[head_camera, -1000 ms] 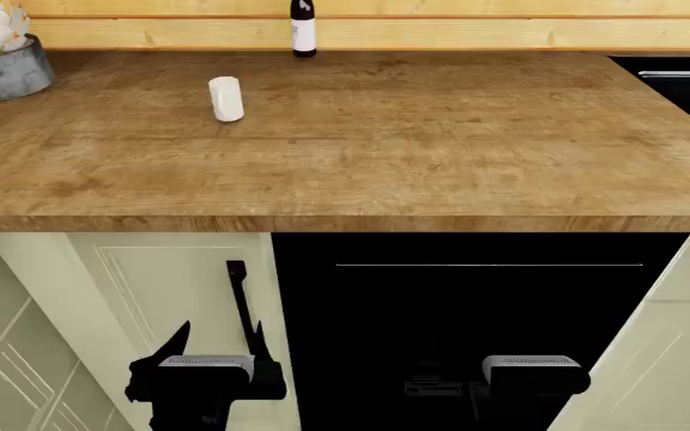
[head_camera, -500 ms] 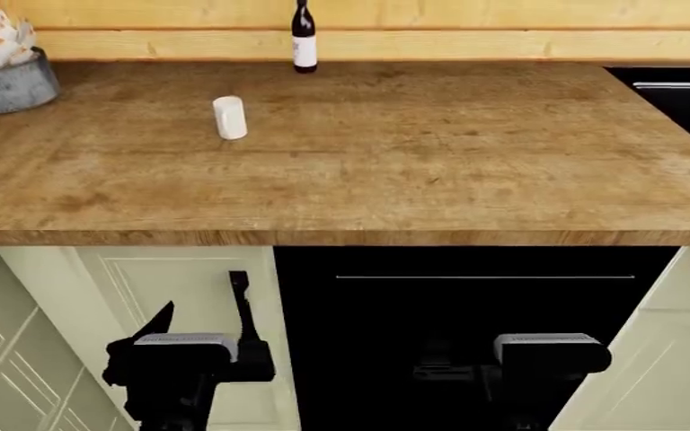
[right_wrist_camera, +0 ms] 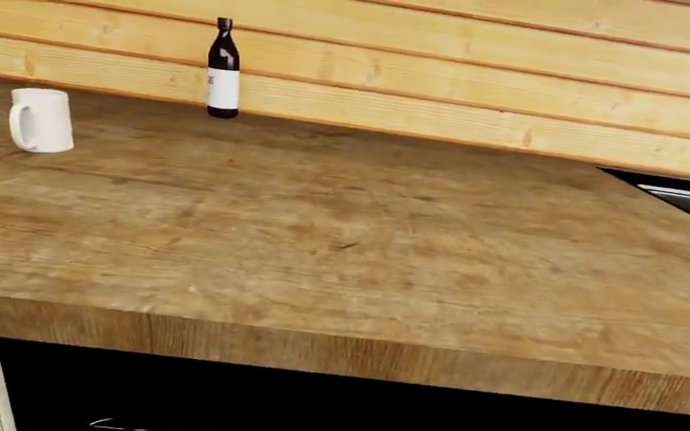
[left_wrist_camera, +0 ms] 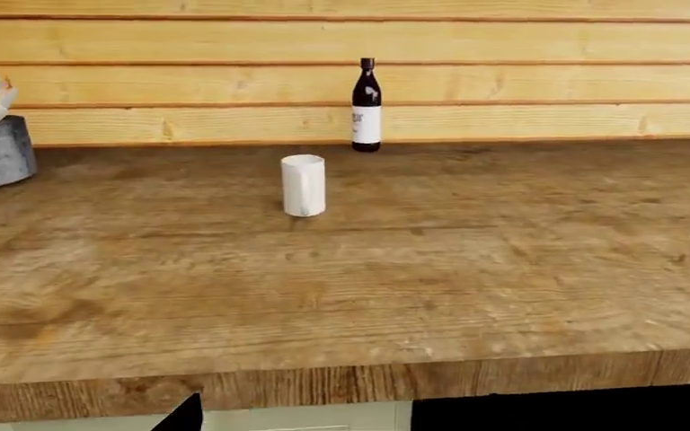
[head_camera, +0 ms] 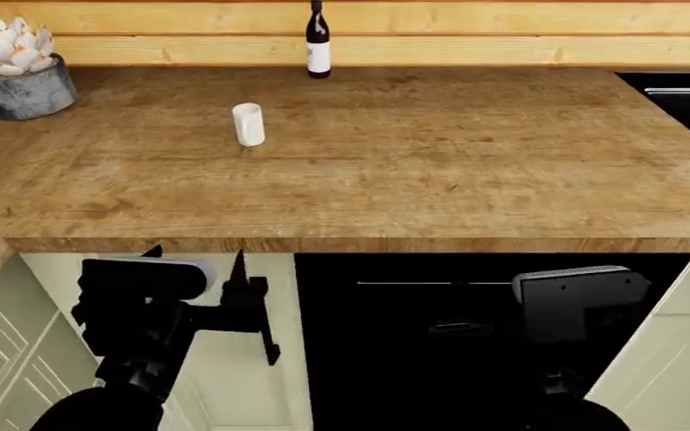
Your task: A wet mug is on the counter and needs to be dried. Pick it up and place it upside down in the open cabinet.
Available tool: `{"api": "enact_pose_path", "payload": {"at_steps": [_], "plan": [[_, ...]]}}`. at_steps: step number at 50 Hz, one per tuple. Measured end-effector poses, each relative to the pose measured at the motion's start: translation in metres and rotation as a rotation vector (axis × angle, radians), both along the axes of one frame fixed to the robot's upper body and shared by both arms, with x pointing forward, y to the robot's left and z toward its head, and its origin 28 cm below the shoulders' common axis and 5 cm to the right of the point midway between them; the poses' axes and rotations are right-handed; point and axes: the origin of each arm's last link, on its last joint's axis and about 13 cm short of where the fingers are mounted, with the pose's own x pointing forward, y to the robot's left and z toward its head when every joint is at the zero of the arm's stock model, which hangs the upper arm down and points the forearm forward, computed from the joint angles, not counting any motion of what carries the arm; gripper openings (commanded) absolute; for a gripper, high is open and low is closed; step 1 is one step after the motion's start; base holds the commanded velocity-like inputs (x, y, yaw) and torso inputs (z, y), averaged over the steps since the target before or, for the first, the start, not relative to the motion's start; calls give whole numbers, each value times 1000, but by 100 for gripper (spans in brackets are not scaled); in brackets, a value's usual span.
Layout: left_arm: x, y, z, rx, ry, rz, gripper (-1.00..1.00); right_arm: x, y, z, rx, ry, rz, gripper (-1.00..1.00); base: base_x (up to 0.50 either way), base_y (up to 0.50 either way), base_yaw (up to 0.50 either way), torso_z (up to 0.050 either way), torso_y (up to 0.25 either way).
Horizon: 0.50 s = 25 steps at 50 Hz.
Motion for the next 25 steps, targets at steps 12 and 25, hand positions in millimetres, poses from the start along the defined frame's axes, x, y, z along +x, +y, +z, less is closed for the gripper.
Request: {"api": "enact_pose_path", "payload": {"at_steps": [12, 25], "plan": [[0, 2, 11, 17, 15, 2, 100, 1, -3, 11, -3, 11, -9, 100, 0, 500, 0, 0, 0], [0, 2, 14, 32, 24, 6, 100, 1, -4, 13, 5, 18, -11, 100, 0, 376, 0, 0, 0]]}}
